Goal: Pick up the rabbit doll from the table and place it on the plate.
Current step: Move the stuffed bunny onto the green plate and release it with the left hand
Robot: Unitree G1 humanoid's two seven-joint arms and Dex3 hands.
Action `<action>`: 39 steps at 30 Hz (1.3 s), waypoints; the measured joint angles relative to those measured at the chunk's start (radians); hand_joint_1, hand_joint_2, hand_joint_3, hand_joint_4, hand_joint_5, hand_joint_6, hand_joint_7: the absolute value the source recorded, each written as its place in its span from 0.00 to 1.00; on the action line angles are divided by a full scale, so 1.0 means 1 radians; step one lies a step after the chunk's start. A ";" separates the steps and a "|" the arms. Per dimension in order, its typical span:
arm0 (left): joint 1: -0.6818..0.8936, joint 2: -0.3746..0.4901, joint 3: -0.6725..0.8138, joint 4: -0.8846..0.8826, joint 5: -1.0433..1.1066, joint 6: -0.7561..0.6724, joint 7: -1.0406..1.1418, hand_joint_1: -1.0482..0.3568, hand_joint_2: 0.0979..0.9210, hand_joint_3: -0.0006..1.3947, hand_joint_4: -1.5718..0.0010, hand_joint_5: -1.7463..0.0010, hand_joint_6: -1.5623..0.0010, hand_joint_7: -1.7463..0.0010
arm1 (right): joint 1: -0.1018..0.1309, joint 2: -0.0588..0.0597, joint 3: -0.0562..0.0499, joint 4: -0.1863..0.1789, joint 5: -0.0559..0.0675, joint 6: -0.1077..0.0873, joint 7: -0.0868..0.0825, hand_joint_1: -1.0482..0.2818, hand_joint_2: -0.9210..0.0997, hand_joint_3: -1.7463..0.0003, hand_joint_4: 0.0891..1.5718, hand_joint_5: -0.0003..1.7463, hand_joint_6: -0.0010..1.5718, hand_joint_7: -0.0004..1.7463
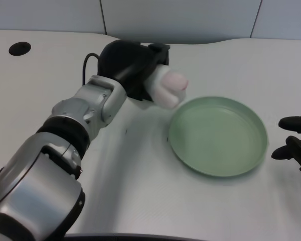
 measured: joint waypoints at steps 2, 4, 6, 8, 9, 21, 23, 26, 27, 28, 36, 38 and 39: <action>-0.010 -0.024 -0.011 -0.001 0.006 -0.008 0.000 0.62 0.93 0.00 0.44 0.00 0.63 0.02 | 0.000 0.001 0.007 -0.005 0.000 0.000 -0.004 0.62 0.00 0.75 0.07 0.87 0.18 0.65; -0.019 -0.048 -0.022 -0.001 0.008 -0.012 -0.001 0.62 0.94 0.00 0.44 0.00 0.61 0.09 | 0.001 0.007 0.014 -0.008 -0.001 0.000 -0.011 0.62 0.00 0.76 0.08 0.86 0.19 0.65; -0.028 -0.079 -0.035 -0.001 0.011 -0.025 -0.004 0.61 0.96 0.01 0.44 0.00 0.60 0.08 | 0.001 0.017 0.019 -0.011 -0.002 -0.001 -0.018 0.62 0.00 0.75 0.08 0.87 0.19 0.65; -0.037 -0.106 -0.054 -0.001 0.028 -0.037 -0.009 0.60 0.96 0.01 0.44 0.00 0.59 0.10 | 0.002 0.026 0.024 -0.017 -0.002 -0.001 -0.020 0.63 0.00 0.75 0.07 0.88 0.19 0.65; -0.040 -0.118 -0.062 -0.002 0.032 -0.042 -0.012 0.59 0.95 0.01 0.44 0.00 0.57 0.21 | 0.002 0.028 0.026 -0.018 -0.002 -0.004 -0.019 0.63 0.00 0.74 0.07 0.90 0.19 0.65; -0.053 -0.178 -0.109 0.001 0.052 -0.044 -0.037 0.60 0.92 0.00 0.46 0.00 0.51 0.42 | 0.003 0.032 0.045 -0.018 -0.018 -0.037 -0.010 0.61 0.00 0.75 0.07 0.90 0.20 0.65; -0.053 -0.178 -0.111 0.002 0.052 -0.044 -0.037 0.60 0.92 0.00 0.46 0.00 0.51 0.42 | 0.003 0.032 0.046 -0.018 -0.018 -0.037 -0.010 0.61 0.00 0.75 0.07 0.90 0.20 0.65; -0.053 -0.184 -0.114 0.003 0.052 -0.045 -0.037 0.60 0.95 0.01 0.45 0.00 0.52 0.27 | 0.003 0.033 0.046 -0.017 -0.018 -0.039 -0.010 0.62 0.00 0.75 0.08 0.89 0.20 0.65; -0.053 -0.190 -0.118 0.005 0.052 -0.047 -0.037 0.60 0.95 0.01 0.45 0.00 0.52 0.25 | 0.003 0.034 0.046 -0.016 -0.018 -0.041 -0.010 0.62 0.00 0.75 0.08 0.89 0.20 0.65; -0.052 -0.197 -0.120 0.006 0.052 -0.050 -0.037 0.60 0.95 0.01 0.43 0.00 0.54 0.20 | 0.003 0.035 0.046 -0.014 -0.018 -0.046 -0.010 0.62 0.00 0.75 0.08 0.89 0.20 0.65; -0.045 -0.217 -0.098 0.012 0.017 -0.087 -0.117 0.50 0.93 0.01 0.58 0.02 0.69 0.03 | 0.003 0.037 0.047 -0.001 -0.018 -0.057 -0.006 0.62 0.00 0.74 0.09 0.89 0.20 0.65; -0.035 -0.215 -0.077 0.013 -0.007 -0.103 -0.159 0.45 0.94 0.00 0.65 0.13 0.73 0.15 | 0.005 0.037 0.047 -0.003 -0.018 -0.057 -0.006 0.61 0.00 0.74 0.08 0.89 0.19 0.65; -0.030 -0.213 -0.067 0.013 -0.013 -0.110 -0.170 0.44 0.95 0.01 0.67 0.17 0.75 0.21 | 0.006 0.037 0.047 -0.003 -0.018 -0.057 -0.006 0.61 0.00 0.75 0.08 0.89 0.19 0.65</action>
